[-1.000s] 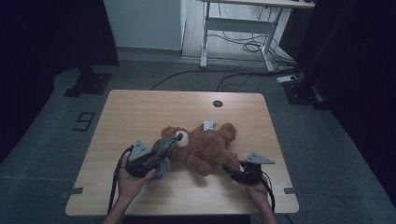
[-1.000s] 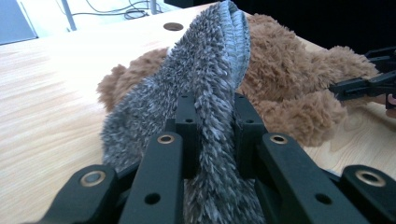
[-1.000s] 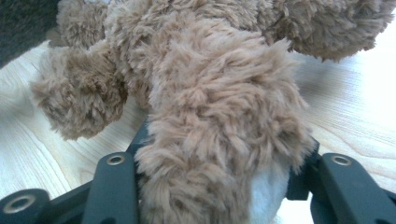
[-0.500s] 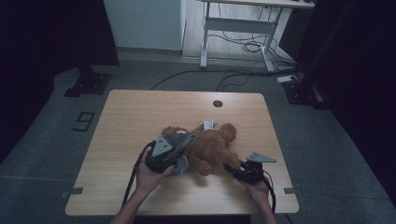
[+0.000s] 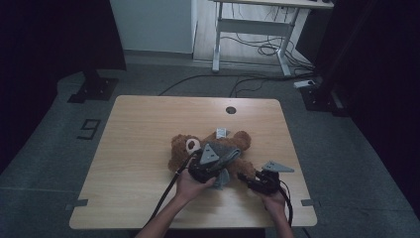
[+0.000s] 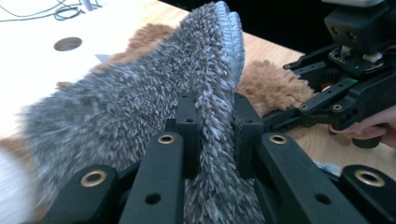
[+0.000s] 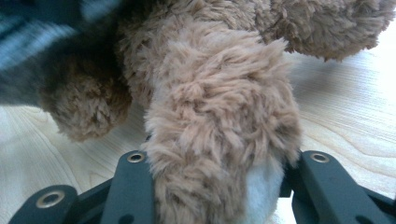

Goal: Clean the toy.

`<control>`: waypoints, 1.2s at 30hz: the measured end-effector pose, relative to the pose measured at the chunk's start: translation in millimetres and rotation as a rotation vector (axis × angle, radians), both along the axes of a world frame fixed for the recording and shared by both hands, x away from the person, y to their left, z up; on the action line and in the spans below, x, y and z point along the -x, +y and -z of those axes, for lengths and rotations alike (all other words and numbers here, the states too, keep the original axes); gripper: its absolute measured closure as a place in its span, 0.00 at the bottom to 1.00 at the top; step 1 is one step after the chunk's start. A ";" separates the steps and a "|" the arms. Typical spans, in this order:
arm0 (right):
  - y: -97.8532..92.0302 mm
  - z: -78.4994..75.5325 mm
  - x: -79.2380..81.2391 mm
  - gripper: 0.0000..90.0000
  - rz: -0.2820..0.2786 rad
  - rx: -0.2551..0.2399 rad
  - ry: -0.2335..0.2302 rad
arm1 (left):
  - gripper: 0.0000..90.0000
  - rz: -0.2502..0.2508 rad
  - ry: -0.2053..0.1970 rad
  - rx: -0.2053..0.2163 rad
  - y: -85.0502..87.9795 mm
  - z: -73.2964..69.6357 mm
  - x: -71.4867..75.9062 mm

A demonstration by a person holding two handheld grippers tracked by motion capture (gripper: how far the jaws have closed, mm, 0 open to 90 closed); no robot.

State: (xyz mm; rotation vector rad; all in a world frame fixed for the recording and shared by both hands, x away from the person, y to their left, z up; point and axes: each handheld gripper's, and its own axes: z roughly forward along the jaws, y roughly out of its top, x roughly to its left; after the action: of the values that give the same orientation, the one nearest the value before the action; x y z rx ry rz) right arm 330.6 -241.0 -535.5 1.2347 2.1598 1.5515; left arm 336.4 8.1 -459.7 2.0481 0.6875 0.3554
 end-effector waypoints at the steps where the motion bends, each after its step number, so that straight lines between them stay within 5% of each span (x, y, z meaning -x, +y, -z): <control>1: 0.0 0.0 0.0 0.62 0.000 0.000 0.000 | 0.85 0.000 0.000 0.000 0.0 0.0 0.0; 14: -2.2 -0.7 -1.3 0.66 -0.011 0.004 0.006 | 0.85 0.008 0.024 -0.081 -11.8 22.7 1.3; 27: -5.6 1.4 -2.6 0.67 -0.038 -0.003 0.010 | 0.86 -0.035 0.010 -0.114 18.0 23.1 12.4; 36: -8.1 2.5 -3.3 0.67 -0.047 -0.004 0.014 | 0.86 -0.122 0.008 -0.108 68.6 29.3 20.8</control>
State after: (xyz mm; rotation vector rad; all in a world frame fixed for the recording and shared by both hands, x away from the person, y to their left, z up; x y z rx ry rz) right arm 333.9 -249.0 -538.0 1.2075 2.2106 1.5709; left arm 315.6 76.8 -489.0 2.1152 0.8153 0.4638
